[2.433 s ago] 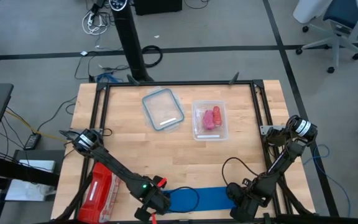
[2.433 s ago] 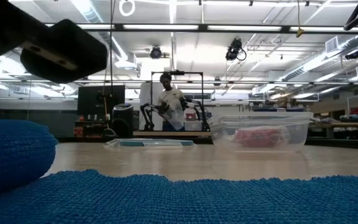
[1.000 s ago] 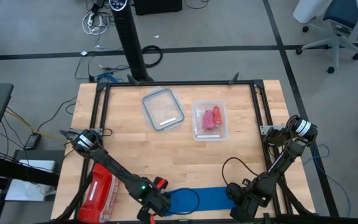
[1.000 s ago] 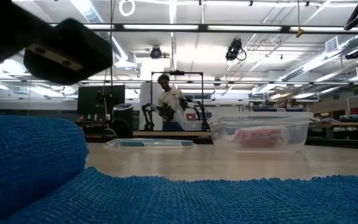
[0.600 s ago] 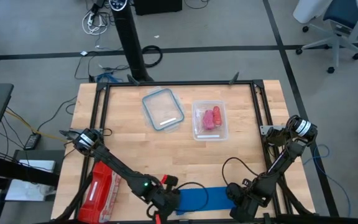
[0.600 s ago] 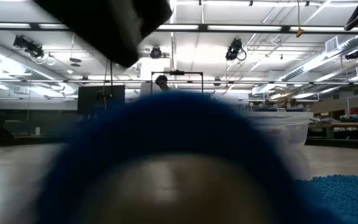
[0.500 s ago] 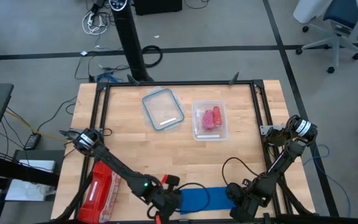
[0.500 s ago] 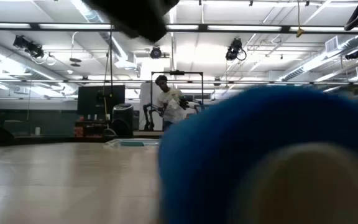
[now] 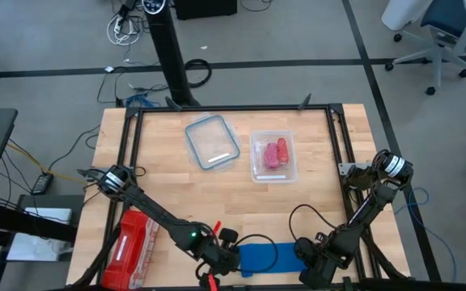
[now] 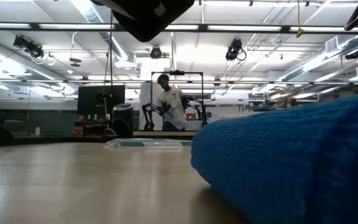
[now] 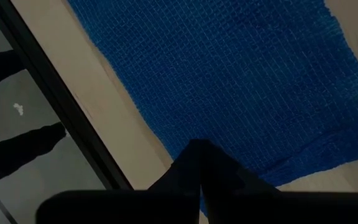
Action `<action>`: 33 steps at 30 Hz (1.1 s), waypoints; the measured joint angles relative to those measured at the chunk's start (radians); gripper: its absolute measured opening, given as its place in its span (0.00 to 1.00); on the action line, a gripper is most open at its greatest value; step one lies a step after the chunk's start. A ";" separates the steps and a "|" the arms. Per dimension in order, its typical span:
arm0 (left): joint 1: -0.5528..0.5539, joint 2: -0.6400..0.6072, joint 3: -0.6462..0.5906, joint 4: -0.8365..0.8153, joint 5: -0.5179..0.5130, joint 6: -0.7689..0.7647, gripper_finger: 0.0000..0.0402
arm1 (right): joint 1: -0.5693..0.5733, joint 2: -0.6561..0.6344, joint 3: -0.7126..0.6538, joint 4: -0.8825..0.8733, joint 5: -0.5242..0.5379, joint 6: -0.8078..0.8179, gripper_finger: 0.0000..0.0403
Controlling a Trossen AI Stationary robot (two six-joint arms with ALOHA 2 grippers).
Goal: Roll bandage
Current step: Roll the blue bandage
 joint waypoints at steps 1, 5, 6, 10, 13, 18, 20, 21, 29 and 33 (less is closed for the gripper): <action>0.000 0.000 0.000 0.009 0.000 0.000 0.00 | 0.000 0.000 0.000 0.000 0.000 0.000 0.01; 0.005 0.005 0.001 0.059 0.001 0.000 0.00 | 0.000 0.000 0.000 0.000 0.000 0.000 0.00; 0.007 0.008 0.001 0.067 0.001 0.000 0.00 | 0.000 0.000 0.000 -0.001 0.000 0.000 0.00; 0.018 0.037 0.001 0.070 0.001 0.000 0.00 | 0.000 0.000 0.000 -0.001 0.000 0.002 0.01; 0.024 0.057 0.001 0.067 0.004 -0.003 0.00 | 0.000 0.000 0.000 -0.002 0.001 0.005 0.01; 0.024 0.081 0.000 0.059 0.006 0.000 0.00 | 0.000 0.000 0.000 -0.001 0.001 0.006 0.01; 0.024 0.088 0.001 0.064 0.007 0.001 0.00 | 0.000 0.000 0.000 -0.001 0.001 0.006 0.01; 0.024 0.090 0.000 0.054 0.008 0.003 0.00 | 0.000 0.000 0.000 -0.002 0.001 0.006 0.01; 0.040 0.134 0.000 0.066 -0.002 0.021 0.00 | -0.002 0.000 0.000 0.000 0.001 0.007 0.01; 0.055 0.152 -0.001 0.115 -0.033 0.019 0.00 | -0.004 0.000 0.000 0.001 0.001 0.009 0.01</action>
